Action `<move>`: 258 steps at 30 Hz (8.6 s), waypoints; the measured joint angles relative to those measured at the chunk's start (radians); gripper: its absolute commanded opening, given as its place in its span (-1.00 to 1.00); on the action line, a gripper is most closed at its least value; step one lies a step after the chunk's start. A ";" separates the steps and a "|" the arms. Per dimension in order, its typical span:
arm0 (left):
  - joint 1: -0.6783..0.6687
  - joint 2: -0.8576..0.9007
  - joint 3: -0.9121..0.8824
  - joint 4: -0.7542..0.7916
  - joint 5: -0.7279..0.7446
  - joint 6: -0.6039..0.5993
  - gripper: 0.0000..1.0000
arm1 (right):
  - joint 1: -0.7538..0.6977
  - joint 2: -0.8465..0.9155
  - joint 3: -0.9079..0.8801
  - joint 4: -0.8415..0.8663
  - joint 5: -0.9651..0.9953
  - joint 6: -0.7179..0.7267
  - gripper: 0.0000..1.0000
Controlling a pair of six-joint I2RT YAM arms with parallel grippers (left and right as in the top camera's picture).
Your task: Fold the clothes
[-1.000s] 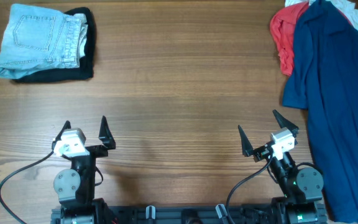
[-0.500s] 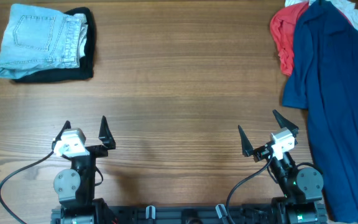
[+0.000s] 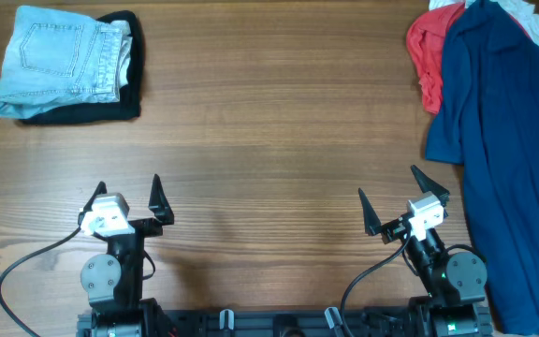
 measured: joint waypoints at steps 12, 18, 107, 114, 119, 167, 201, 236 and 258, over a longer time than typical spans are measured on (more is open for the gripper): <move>0.000 0.000 0.000 0.000 0.000 0.000 1.00 | 0.000 0.000 0.000 0.000 0.000 0.000 1.00; 0.000 0.000 0.000 -0.002 -0.017 0.000 1.00 | 0.000 0.000 0.000 0.000 0.000 0.000 1.00; -0.182 1.249 1.048 -0.518 0.174 -0.077 1.00 | -0.214 1.823 1.305 -0.755 0.348 0.307 0.38; -0.182 1.249 1.048 -0.515 0.174 -0.077 1.00 | -0.230 1.890 1.296 -0.752 0.393 0.317 0.37; -0.182 1.249 1.048 -0.515 0.174 -0.077 1.00 | -0.255 1.933 1.295 -0.739 0.403 0.330 0.13; -0.006 1.297 1.049 -0.466 0.082 -0.127 1.00 | 0.525 1.899 1.857 -0.869 -0.048 0.174 -0.91; -0.196 1.463 1.055 -0.434 0.234 0.048 1.00 | 0.212 1.850 1.870 -1.091 0.106 0.244 1.00; -0.491 1.732 1.055 -0.390 0.019 0.201 -0.24 | -0.071 1.850 1.701 -0.967 0.115 0.295 1.00; -0.548 1.762 1.055 -0.359 -0.056 0.127 0.14 | -0.071 1.850 1.701 -0.986 0.112 0.295 0.99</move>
